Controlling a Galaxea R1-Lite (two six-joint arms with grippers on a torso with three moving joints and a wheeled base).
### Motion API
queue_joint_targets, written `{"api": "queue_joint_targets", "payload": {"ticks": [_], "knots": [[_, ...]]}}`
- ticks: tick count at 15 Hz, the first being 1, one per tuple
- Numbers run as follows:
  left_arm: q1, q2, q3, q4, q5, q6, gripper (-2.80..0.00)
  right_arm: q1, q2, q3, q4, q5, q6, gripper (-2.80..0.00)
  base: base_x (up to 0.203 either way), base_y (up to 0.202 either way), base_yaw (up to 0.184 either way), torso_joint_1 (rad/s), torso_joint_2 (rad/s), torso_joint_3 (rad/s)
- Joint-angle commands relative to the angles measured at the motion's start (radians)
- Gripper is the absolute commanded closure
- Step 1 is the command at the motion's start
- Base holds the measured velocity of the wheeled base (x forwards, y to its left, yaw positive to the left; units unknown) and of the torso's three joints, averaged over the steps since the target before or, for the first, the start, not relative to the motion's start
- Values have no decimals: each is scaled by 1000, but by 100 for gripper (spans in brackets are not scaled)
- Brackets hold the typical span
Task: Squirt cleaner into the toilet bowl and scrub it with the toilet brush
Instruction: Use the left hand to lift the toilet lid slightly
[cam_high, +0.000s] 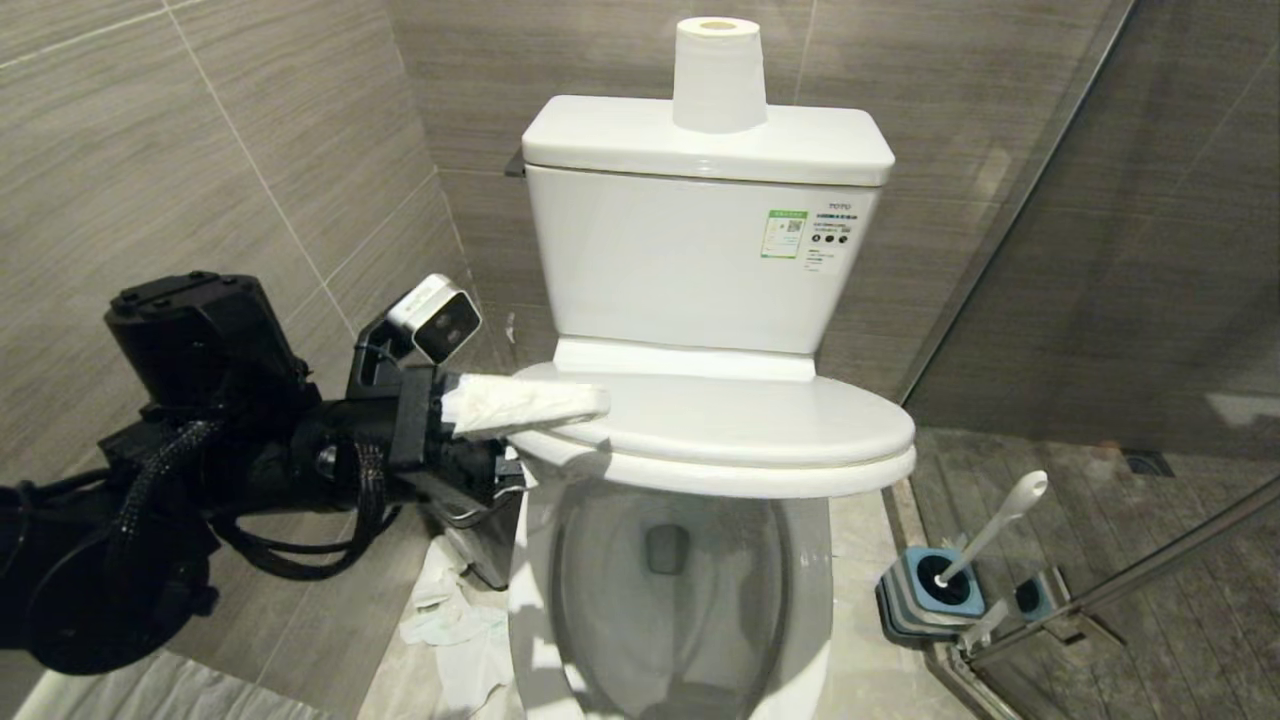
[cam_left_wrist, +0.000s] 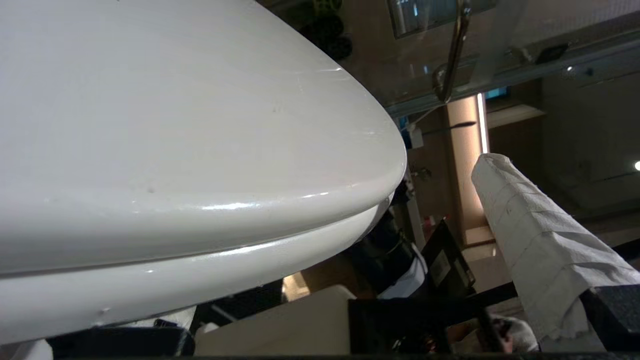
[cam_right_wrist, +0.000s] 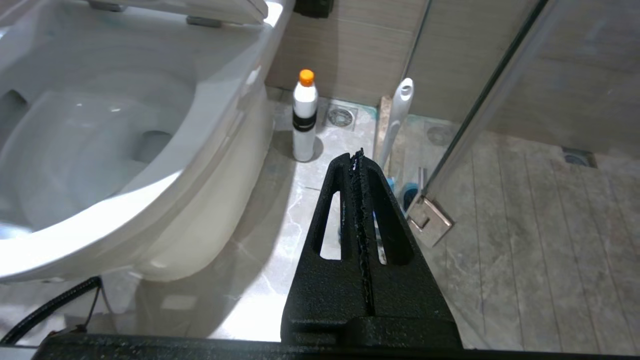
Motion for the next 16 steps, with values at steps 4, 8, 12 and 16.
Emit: {"api": "queue_joint_targets", "payload": {"ticks": [4,8,12,16], "knots": [[-38,9,-79,-2,-6,-107,-280,0,-1,12,0,1,-1,0,0,0,0,0,0,0],[-48,-16,-95,-12,-6,-160,-280,0,-1,12,0,1,-1,0,0,0,0,0,0,0],[-48,-57,-109,-14,-6,-197,-280,0,-1,12,0,1,-1,0,0,0,0,0,0,0],[-44,-81,-132,-48,-4,-226,-280,0,-1,12,0,1,0,0,0,0,0,0,0,0]]}}
